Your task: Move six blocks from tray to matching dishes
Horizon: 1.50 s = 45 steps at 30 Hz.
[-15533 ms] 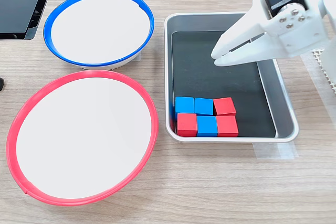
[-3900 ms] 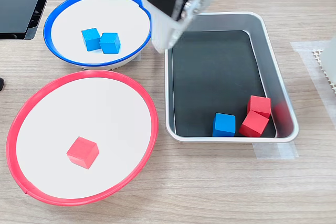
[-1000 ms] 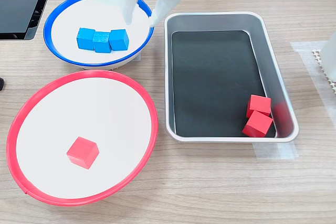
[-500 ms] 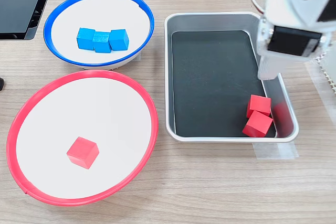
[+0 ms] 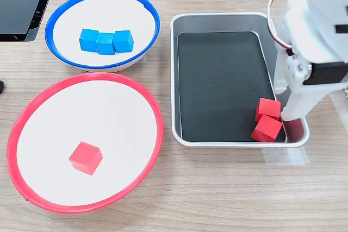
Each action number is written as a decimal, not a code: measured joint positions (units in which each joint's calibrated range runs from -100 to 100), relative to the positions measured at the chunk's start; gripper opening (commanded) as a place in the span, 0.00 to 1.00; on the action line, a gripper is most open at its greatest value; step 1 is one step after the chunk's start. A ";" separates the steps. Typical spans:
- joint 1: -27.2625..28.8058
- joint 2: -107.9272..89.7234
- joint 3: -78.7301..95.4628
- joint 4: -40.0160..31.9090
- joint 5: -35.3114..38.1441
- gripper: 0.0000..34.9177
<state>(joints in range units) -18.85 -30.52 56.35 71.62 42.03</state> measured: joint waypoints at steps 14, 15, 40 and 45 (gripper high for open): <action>0.62 4.26 0.73 -2.12 2.83 0.30; 0.80 4.69 0.73 -2.61 3.03 0.29; 12.39 13.13 -6.17 -11.99 4.88 0.35; 13.19 13.55 -6.62 -14.44 2.15 0.34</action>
<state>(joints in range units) -5.66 -16.97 49.73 57.18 44.18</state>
